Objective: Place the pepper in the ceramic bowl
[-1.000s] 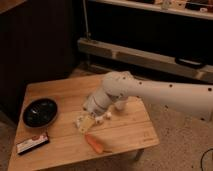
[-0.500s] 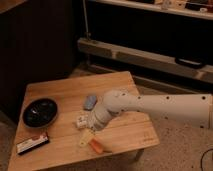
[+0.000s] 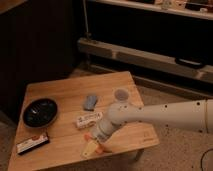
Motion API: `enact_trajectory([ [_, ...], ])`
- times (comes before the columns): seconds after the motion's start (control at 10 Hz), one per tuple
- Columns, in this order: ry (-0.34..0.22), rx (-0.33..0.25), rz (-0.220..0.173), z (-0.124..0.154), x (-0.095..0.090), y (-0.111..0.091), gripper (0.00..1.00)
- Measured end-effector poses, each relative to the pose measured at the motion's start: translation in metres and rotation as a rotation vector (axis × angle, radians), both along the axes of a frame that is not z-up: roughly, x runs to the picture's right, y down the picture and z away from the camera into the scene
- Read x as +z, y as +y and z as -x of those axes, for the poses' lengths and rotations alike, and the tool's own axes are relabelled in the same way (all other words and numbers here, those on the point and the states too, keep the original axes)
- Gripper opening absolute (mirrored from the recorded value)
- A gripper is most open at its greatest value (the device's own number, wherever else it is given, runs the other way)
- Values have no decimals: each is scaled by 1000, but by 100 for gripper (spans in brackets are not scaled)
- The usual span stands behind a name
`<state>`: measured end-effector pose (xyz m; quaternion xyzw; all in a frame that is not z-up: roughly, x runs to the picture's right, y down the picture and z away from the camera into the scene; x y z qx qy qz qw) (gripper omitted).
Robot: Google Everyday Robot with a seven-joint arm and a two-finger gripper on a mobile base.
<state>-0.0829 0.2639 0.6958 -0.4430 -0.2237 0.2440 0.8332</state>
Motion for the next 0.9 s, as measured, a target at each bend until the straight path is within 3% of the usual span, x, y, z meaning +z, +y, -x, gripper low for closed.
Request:
enact_trajectory([
  [0.5,84,11,74,-25,13,31,80],
  [0.7,116,14,93,-33,18,42,80],
  [0.9,156,26,88,-40,19,45,80],
])
